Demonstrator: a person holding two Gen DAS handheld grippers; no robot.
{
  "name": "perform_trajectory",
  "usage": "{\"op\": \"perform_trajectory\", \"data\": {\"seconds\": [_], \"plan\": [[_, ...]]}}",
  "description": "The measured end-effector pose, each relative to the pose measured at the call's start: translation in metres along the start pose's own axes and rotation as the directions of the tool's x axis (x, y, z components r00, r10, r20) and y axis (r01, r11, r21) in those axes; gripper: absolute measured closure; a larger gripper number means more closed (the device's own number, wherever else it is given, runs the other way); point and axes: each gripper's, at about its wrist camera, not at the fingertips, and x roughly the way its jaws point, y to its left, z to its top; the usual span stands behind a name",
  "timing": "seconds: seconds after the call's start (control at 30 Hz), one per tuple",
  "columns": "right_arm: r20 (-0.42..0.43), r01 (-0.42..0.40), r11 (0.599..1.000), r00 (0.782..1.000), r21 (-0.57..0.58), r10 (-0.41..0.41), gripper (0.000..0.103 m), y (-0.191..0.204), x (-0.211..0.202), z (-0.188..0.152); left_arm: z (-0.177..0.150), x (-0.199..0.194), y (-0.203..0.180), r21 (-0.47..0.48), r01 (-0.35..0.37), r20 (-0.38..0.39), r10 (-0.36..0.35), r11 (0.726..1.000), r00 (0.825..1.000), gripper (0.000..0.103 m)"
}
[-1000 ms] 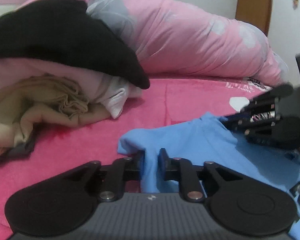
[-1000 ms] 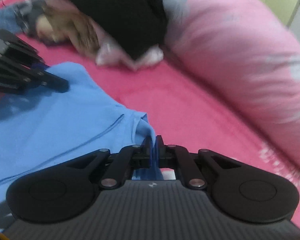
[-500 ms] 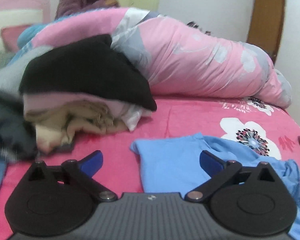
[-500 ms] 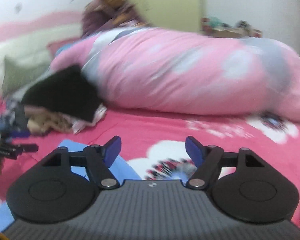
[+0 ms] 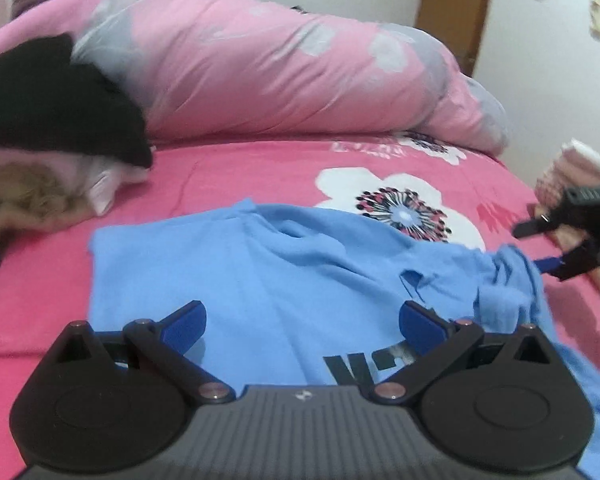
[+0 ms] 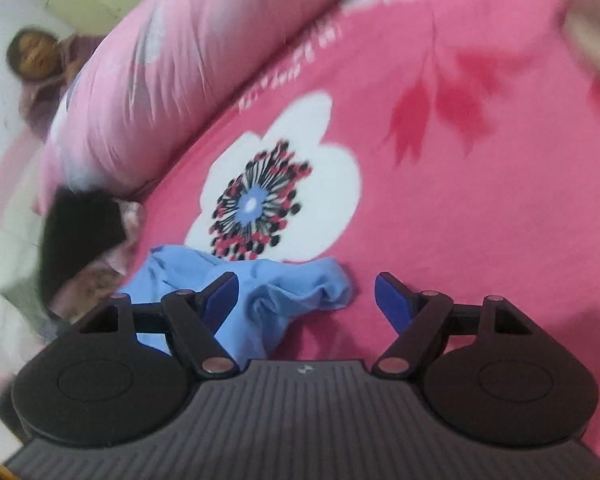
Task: Fold clothes
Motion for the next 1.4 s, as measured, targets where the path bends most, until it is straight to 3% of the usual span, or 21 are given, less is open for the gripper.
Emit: {"op": "perform_trajectory", "data": {"seconds": [0.03,0.07,0.1,0.13,0.2,0.27,0.37,0.47,0.57,0.63,0.7,0.73,0.8,0.87,0.9,0.97,1.03,1.13,1.27,1.33,1.4], "plan": [[-0.016,-0.025,1.000,1.000,0.016,0.025,0.033,-0.003,0.008,-0.001,-0.004,0.003,-0.002,0.021,0.009,0.011,-0.009,1.000,1.000,0.000],[-0.017,-0.026,1.000,1.000,0.001,0.026,0.050,-0.001,0.014,-0.003,-0.008,0.006,-0.004,0.041,0.018,0.021,-0.019,0.999,1.000,0.001],[-0.018,-0.027,1.000,0.999,-0.013,0.026,0.060,0.001,0.020,-0.005,-0.012,0.007,-0.005,0.050,0.021,0.021,-0.022,0.998,1.000,0.002],[-0.011,-0.020,0.999,1.000,-0.039,0.020,0.085,0.004,0.025,-0.007,-0.016,0.009,-0.006,0.059,0.025,0.020,-0.026,0.998,0.999,0.003],[0.045,-0.005,0.985,0.999,-0.172,0.013,0.089,0.017,0.022,-0.012,-0.021,0.013,-0.005,0.061,0.028,0.003,-0.029,0.998,1.000,0.004],[0.114,0.016,0.941,0.993,-0.337,0.024,0.089,0.036,0.014,-0.021,-0.021,0.015,0.000,0.037,0.041,0.000,-0.041,0.998,0.999,0.004],[0.190,0.047,0.775,0.977,-0.630,0.095,0.089,0.071,-0.004,-0.054,-0.022,0.015,0.012,-0.026,0.071,0.007,-0.071,0.997,0.997,0.004],[0.215,0.109,0.579,0.969,-0.808,0.117,0.089,0.098,-0.013,-0.085,-0.023,0.016,0.022,-0.083,0.105,0.019,-0.104,0.991,0.994,0.004],[0.177,0.111,0.373,0.973,-0.921,0.147,0.089,0.111,-0.015,-0.117,-0.024,0.018,0.027,-0.106,0.124,0.021,-0.123,0.987,0.992,0.004],[0.156,0.127,0.224,0.980,-0.966,0.120,0.089,0.118,-0.009,-0.139,-0.025,0.019,0.028,-0.113,0.132,0.021,-0.130,0.985,0.991,0.003],[0.134,0.122,0.125,0.987,-0.985,0.087,0.089,0.120,-0.002,-0.153,-0.025,0.019,0.029,-0.119,0.141,0.026,-0.138,0.983,0.990,0.002],[0.127,0.120,0.097,0.989,-0.988,0.071,0.089,0.121,0.002,-0.157,-0.025,0.019,0.030,-0.124,0.145,0.028,-0.142,0.982,0.989,0.002],[0.131,0.124,0.129,0.990,-0.984,0.044,0.087,0.119,0.005,-0.151,-0.025,0.019,0.031,-0.132,0.152,0.033,-0.149,0.980,0.988,0.002],[0.091,0.086,0.227,0.996,-0.970,0.014,0.079,0.111,0.006,-0.132,-0.026,0.019,0.033,-0.138,0.156,0.036,-0.153,0.978,0.988,0.002],[0.067,0.062,0.288,0.998,-0.955,0.008,0.075,0.107,0.003,-0.122,-0.026,0.019,0.033,-0.139,0.158,0.037,-0.154,0.978,0.987,0.002],[0.042,0.029,0.423,0.999,-0.906,0.021,0.043,0.094,-0.006,-0.104,-0.026,0.019,0.034,-0.144,0.161,0.040,-0.157,0.976,0.987,0.002],[-0.009,-0.041,0.585,0.998,-0.810,0.058,0.033,0.081,-0.007,-0.081,-0.026,0.018,0.035,-0.153,0.169,0.045,-0.164,0.974,0.985,0.002],[-0.071,-0.117,0.797,0.993,-0.593,0.092,0.032,0.062,0.011,-0.047,-0.026,0.017,0.038,-0.172,0.185,0.055,-0.178,0.968,0.982,0.002],[-0.176,-0.198,0.928,0.973,-0.317,0.148,0.031,0.046,0.048,-0.014,-0.028,0.015,0.044,-0.200,0.210,0.071,-0.200,0.957,0.977,0.002],[-0.263,-0.264,0.944,0.942,-0.196,0.209,0.031,0.045,0.068,-0.008,-0.028,0.014,0.048,-0.219,0.228,0.083,-0.215,0.949,0.973,0.002],[-0.304,-0.245,0.954,0.934,-0.173,0.185,0.029,0.052,0.083,-0.007,-0.029,0.014,0.051,-0.235,0.243,0.092,-0.227,0.941,0.970,0.002]]}}
